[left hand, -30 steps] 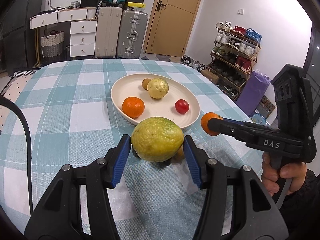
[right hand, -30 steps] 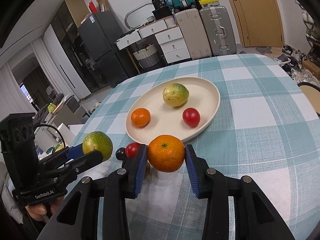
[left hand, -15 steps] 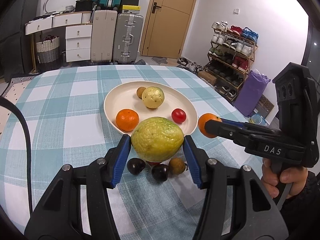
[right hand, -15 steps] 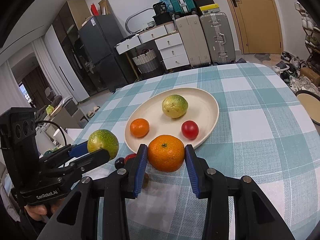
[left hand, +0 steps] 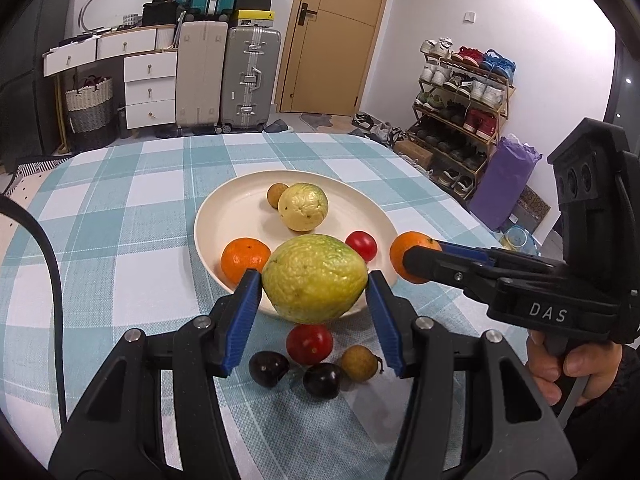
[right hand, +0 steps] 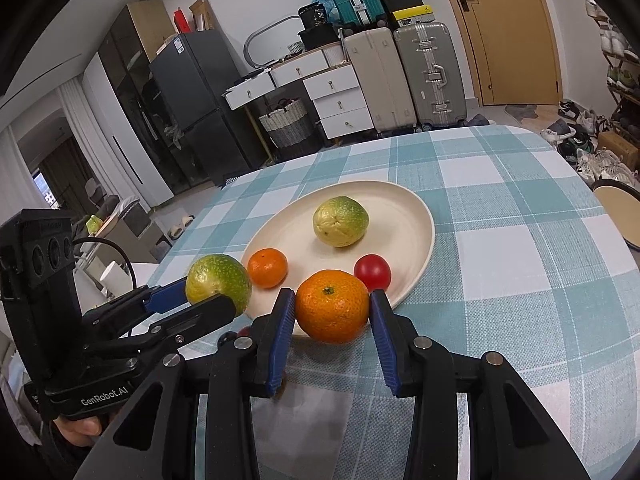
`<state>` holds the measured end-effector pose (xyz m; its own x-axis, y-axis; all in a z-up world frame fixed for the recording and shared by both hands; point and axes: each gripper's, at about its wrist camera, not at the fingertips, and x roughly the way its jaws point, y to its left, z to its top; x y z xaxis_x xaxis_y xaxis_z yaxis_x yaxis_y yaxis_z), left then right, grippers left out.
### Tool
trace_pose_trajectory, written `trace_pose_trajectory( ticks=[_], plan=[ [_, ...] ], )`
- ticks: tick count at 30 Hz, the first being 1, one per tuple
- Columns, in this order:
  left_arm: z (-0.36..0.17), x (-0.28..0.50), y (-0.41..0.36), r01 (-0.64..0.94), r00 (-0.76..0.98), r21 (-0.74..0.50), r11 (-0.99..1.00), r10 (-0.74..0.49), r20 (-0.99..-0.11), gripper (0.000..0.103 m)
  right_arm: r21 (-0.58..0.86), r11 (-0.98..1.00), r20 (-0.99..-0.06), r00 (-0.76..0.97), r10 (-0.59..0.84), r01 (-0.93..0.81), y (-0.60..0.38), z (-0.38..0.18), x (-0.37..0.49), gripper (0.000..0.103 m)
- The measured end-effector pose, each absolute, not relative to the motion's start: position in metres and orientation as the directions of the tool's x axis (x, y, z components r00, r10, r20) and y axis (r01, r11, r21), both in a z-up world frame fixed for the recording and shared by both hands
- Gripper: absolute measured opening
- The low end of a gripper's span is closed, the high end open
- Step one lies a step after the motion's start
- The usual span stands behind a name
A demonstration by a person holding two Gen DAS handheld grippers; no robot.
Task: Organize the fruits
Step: 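Carry the citrus over the cream plate while the right gripper carries the mandarin there, then lower the citrus and mandarin onto the plate and open both grippers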
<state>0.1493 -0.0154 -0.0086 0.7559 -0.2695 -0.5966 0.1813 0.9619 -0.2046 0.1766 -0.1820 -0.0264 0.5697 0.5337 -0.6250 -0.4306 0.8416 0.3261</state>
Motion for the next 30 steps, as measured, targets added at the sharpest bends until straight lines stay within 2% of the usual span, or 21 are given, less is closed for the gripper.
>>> trace_pose_trajectory(
  ticks=[30],
  plan=[
    [-0.036, 0.19, -0.018, 0.177, 0.716, -0.194, 0.965, -0.261, -0.648, 0.051, 0.297, 0.846, -0.681, 0.523, 0.512, -0.442, -0.161, -0.048, 0.209, 0.04]
  ],
)
